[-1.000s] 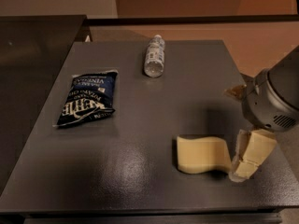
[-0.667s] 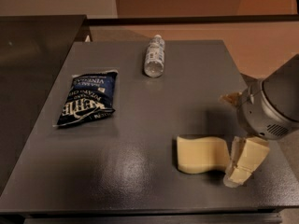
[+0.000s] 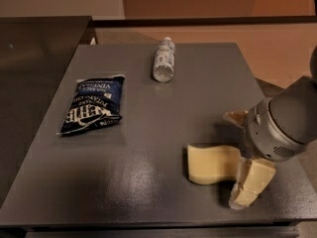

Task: Pick sponge

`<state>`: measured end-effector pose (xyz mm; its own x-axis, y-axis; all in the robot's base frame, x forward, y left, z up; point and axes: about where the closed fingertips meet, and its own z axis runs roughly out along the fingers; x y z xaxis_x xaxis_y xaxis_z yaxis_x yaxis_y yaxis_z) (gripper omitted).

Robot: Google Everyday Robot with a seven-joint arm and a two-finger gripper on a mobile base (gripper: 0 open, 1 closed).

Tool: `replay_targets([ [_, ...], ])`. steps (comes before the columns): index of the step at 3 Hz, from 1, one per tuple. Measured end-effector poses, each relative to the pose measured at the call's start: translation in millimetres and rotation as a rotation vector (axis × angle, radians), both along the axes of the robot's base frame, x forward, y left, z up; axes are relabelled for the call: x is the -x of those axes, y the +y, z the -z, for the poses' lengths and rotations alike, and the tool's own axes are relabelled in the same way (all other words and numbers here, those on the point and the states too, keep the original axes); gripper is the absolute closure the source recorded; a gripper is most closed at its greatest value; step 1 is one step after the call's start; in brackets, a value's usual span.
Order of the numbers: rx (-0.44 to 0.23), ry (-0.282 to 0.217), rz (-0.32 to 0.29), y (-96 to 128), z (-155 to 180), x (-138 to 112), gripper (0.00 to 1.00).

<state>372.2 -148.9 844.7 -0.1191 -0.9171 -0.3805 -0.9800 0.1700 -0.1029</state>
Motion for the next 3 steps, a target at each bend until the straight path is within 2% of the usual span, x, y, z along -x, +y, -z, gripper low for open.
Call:
replay_targets([
  [1,-0.010,0.005,-0.010,4.0,6.6,3.3,0.18],
  [3,-0.061,0.010,0.003,3.9,2.6,3.0,0.65],
])
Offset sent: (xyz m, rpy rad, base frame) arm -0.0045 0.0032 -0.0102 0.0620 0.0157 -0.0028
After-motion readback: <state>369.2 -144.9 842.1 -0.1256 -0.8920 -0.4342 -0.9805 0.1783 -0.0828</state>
